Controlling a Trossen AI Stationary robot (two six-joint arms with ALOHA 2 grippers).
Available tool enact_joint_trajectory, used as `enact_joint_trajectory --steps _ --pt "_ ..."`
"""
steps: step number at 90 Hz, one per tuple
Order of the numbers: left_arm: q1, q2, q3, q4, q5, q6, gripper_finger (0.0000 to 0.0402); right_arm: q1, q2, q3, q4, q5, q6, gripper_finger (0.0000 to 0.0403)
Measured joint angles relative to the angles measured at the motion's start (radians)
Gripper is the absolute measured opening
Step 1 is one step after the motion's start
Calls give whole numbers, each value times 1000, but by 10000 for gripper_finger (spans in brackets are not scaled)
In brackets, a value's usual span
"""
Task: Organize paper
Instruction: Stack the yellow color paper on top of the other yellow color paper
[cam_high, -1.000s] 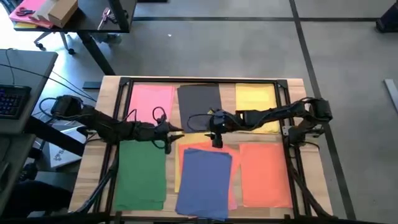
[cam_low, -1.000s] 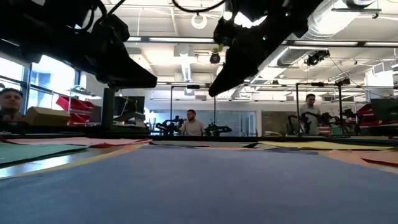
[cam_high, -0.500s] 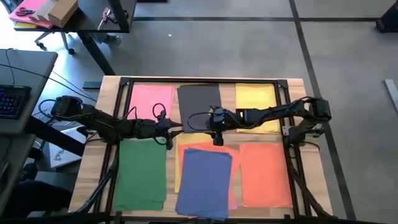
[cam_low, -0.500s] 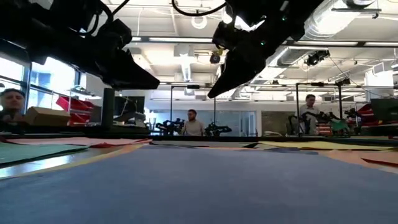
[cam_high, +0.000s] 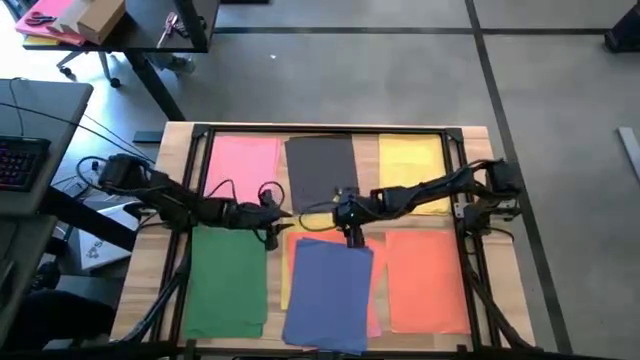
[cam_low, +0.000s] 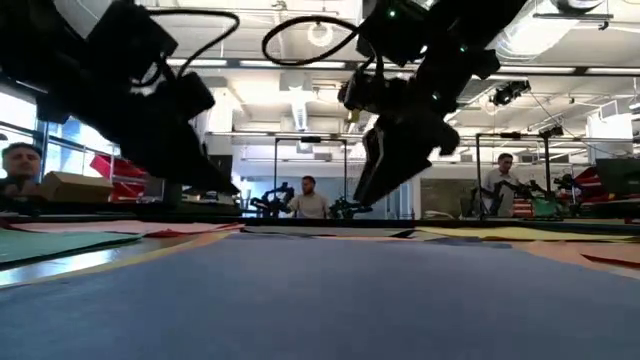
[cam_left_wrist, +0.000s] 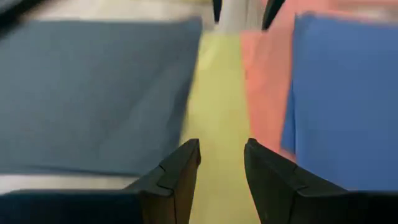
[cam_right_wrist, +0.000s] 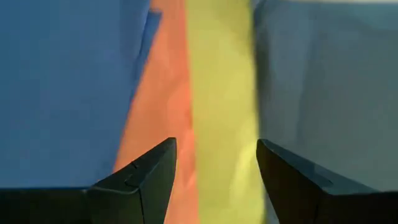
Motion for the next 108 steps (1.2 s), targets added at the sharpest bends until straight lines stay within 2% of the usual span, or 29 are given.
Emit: enact_joint_trajectory --steps 26,47,75,83,96,108 --pt "-19 142 38 2 -1 -16 115 11 55 0 -10 14 81 209" --pt "-19 205 42 27 -6 -69 115 9 52 0 -77 -70 111 209" --pt "-19 213 42 13 -3 -69 115 9 -25 9 -159 -105 186 209" --pt "-19 213 41 13 -3 -69 115 9 -17 -3 -204 -108 219 209" --pt "-19 214 40 19 -3 -69 115 9 -6 -27 -200 -170 267 209" --pt "-19 214 40 21 -3 -68 115 9 -6 -34 -209 -158 306 209"
